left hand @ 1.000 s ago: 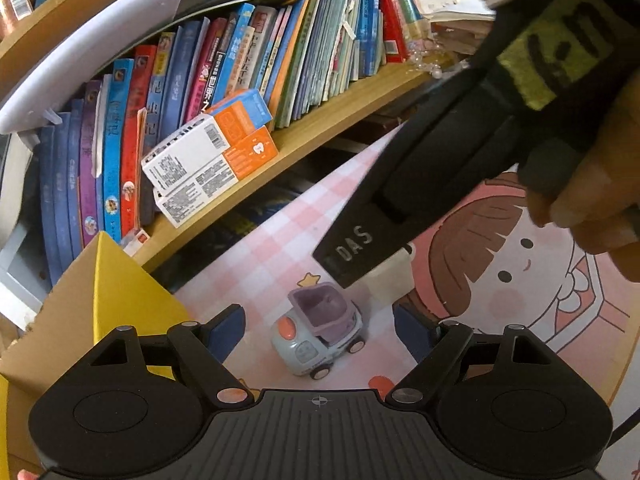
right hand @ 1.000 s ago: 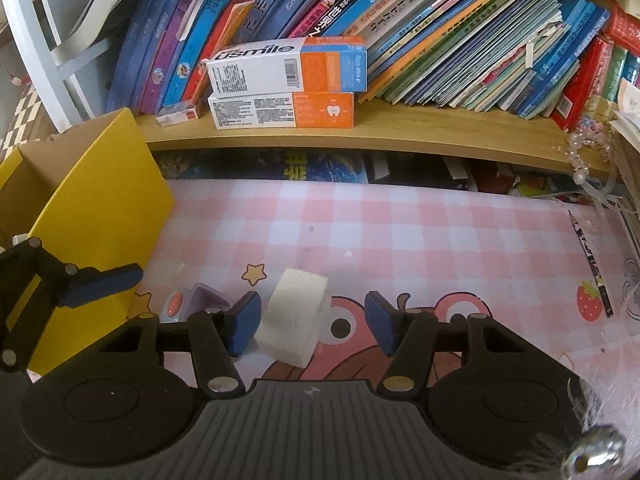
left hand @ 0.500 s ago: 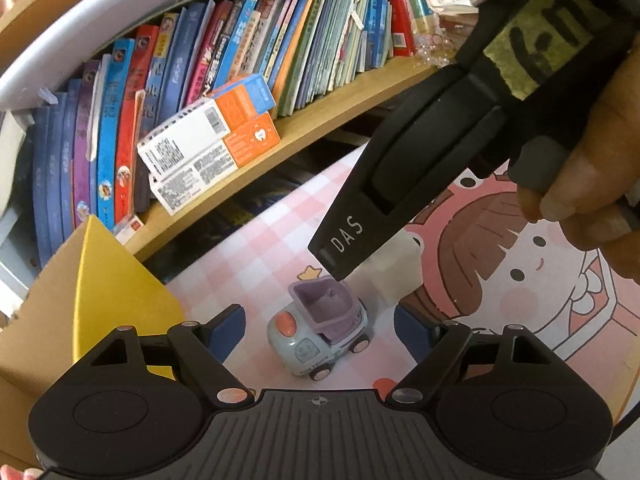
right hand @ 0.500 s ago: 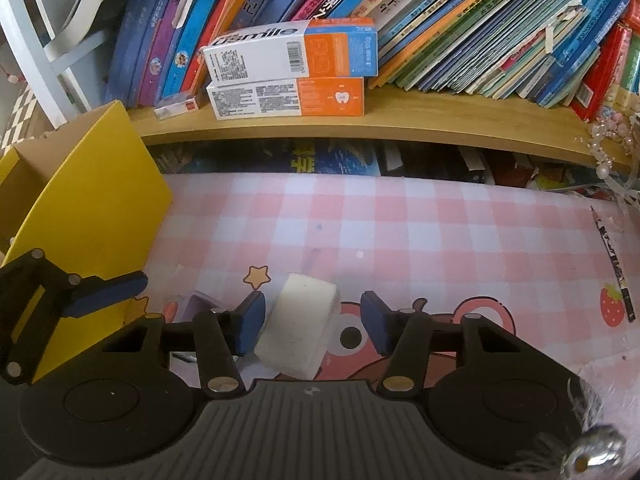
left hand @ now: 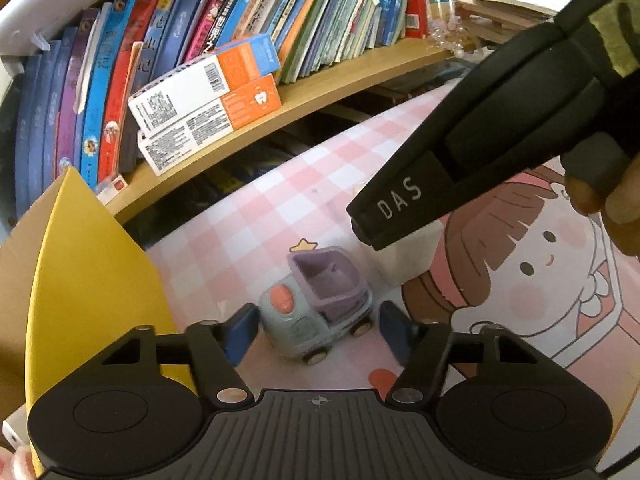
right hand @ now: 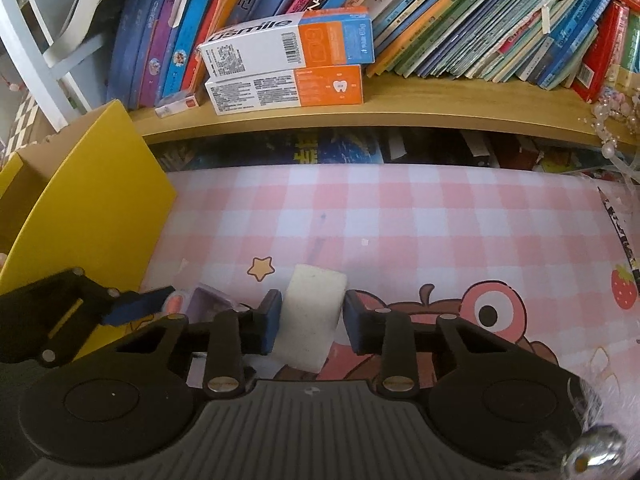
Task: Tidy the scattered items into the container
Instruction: 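Close the left gripper on the toy car while the right gripper closes on the sponge block, then carry the toy car and sponge block over the yellow box with both tools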
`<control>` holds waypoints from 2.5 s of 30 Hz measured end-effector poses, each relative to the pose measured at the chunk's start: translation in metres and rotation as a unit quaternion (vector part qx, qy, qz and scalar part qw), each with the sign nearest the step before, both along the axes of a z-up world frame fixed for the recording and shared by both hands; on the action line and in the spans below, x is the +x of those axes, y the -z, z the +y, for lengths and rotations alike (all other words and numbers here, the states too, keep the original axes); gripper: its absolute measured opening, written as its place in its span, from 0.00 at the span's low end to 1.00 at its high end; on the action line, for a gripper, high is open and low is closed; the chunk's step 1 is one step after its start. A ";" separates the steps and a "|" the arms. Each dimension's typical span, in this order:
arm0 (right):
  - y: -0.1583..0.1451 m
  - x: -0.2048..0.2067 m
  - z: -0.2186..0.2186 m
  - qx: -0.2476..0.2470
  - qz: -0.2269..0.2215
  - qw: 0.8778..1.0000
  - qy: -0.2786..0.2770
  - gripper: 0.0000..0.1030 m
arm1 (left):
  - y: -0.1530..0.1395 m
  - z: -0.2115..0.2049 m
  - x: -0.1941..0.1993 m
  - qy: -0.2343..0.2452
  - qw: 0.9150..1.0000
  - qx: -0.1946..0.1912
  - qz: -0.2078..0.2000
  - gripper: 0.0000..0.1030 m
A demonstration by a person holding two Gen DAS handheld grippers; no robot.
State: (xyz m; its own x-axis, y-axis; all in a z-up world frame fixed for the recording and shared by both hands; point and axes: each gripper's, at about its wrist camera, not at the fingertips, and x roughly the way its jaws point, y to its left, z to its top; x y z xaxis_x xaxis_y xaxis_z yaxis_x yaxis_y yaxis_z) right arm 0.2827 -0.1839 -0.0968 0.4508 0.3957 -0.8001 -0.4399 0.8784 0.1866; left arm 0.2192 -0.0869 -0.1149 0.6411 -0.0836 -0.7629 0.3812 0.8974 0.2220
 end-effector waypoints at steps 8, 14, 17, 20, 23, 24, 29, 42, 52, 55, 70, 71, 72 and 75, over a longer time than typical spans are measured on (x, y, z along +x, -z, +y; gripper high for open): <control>0.000 -0.003 -0.003 0.001 0.001 1.000 0.002 0.30 | -0.005 -0.007 -0.013 0.036 0.999 -0.010 0.009 0.62; 0.002 -0.004 -0.003 0.003 0.004 1.000 0.000 0.30 | -0.001 -0.010 -0.007 0.028 0.999 -0.009 0.012 0.66; 0.003 -0.005 -0.003 0.005 0.005 1.000 0.000 0.30 | -0.001 -0.011 -0.006 0.027 1.000 -0.010 0.009 0.66; 0.003 -0.005 -0.002 0.006 0.005 1.000 0.001 0.29 | -0.001 -0.010 -0.006 0.027 0.999 -0.017 0.011 0.64; 0.003 -0.005 -0.002 0.008 0.004 1.000 0.001 0.27 | -0.002 -0.009 -0.005 0.027 0.999 -0.028 0.015 0.61; 0.002 -0.005 -0.002 0.007 0.004 1.000 0.001 0.26 | -0.002 -0.009 -0.006 0.029 0.999 -0.029 0.016 0.61; -0.001 -0.009 -0.004 0.005 0.000 1.000 0.005 0.24 | -0.009 -0.008 -0.011 0.041 0.998 -0.045 0.014 0.61; -0.032 -0.043 -0.042 0.004 -0.023 0.998 0.051 0.23 | -0.056 -0.001 -0.046 0.061 0.995 -0.071 -0.021 0.61; -0.058 -0.091 -0.060 0.006 -0.036 0.997 0.071 0.23 | -0.096 0.014 -0.088 0.074 0.992 -0.095 -0.047 0.61; -0.063 -0.108 -0.059 0.007 -0.037 0.997 0.068 0.23 | -0.103 0.018 -0.104 0.081 0.990 -0.100 -0.050 0.61; -0.099 -0.167 -0.035 0.003 -0.066 0.997 0.050 0.23 | -0.126 0.059 -0.163 0.073 0.988 -0.118 -0.071 0.61; -0.101 -0.170 -0.032 0.002 -0.068 0.997 0.046 0.23 | -0.127 0.062 -0.166 0.071 0.988 -0.119 -0.072 0.61; -0.103 -0.172 -0.028 0.001 -0.070 0.997 0.043 0.23 | -0.128 0.065 -0.168 0.068 0.988 -0.118 -0.074 0.61; -0.109 -0.179 -0.019 -0.004 -0.076 0.997 0.032 0.23 | -0.132 0.076 -0.172 0.057 0.989 -0.112 -0.078 0.61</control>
